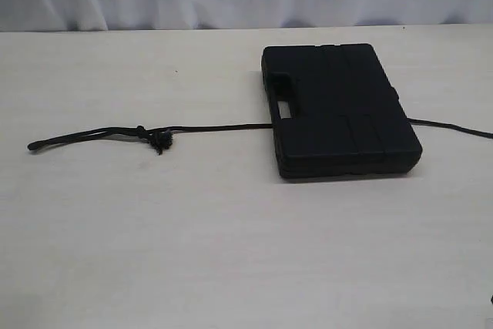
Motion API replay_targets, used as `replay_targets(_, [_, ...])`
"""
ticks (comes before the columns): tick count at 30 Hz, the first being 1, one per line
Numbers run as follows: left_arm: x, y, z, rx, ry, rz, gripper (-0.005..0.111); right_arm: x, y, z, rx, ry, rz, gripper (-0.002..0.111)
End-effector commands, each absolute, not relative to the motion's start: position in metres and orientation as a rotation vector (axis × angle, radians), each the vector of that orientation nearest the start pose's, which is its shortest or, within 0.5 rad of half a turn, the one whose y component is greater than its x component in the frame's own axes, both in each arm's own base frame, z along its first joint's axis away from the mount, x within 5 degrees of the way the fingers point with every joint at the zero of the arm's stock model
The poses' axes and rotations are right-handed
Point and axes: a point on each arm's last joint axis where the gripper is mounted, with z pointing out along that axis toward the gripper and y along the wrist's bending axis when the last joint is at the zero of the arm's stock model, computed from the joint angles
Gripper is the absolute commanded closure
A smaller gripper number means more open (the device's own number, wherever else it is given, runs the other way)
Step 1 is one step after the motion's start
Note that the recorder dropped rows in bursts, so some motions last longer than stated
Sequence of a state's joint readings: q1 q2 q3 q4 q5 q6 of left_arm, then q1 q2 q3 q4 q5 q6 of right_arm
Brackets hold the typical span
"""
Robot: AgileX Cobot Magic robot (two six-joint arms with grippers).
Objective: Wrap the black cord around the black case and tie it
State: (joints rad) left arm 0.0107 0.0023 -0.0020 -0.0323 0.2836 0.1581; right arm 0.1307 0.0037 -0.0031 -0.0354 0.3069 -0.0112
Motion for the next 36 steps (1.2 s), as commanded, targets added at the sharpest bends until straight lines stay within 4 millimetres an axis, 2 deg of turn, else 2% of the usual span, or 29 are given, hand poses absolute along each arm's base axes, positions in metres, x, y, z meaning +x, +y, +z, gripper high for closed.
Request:
replay_targets(1, [0.055, 0.0, 0.188, 0.101, 1.754, 0.085, 0.107, 0.056, 0.007, 0.209, -0.137, 1.519, 0.057, 0.104])
replay_targets(5, [0.055, 0.0, 0.188, 0.101, 1.754, 0.085, 0.107, 0.047, 0.007, 0.244, -0.109, 1.122, 0.081, 0.104])
replay_targets(11, [0.055, 0.0, 0.188, 0.101, 1.759, 0.084, 0.107, 0.032, 0.006, 0.267, -0.087, 0.821, 0.095, 0.104])
replay_targets(14, [0.055, 0.0, 0.188, 0.101, 1.759, 0.084, 0.107, 0.018, 0.005, 0.279, -0.036, 0.618, 0.22, 0.104])
replay_targets(17, [0.055, 0.0, 0.188, 0.101, 1.759, 0.084, 0.107, 0.011, 0.007, 0.284, -0.048, 0.537, 0.313, 0.104])
replay_targets(20, [0.055, 0.0, 0.188, 0.101, 1.759, 0.084, 0.107, 0.009, 0.012, 0.287, -0.112, 0.53, 0.291, 0.104])
replay_targets(24, [0.055, 0.0, 0.188, 0.101, 1.759, 0.084, 0.107, -0.002, 0.019, 0.308, -0.229, 0.456, 0.238, 0.104])
replay_targets(26, [0.055, 0.0, 0.188, 0.101, 1.759, 0.084, 0.107, -0.006, 0.018, 0.322, -0.211, 0.467, 0.271, 0.104])
replay_targets(29, [0.055, 0.0, 0.188, 0.101, 1.759, 0.084, 0.107, 0.004, 0.014, 0.345, -0.125, 0.685, 0.343, 0.104])
replay_targets(32, [0.055, 0.0, 0.188, 0.101, 1.759, 0.084, 0.107, 0.023, 0.009, 0.362, -0.053, 0.971, 0.281, 0.102])
replay_targets(36, [0.055, 0.0, 0.188, 0.101, 1.759, 0.084, 0.107, 0.052, 0.005, 0.379, 0.021, 1.276, 0.21, 0.081])
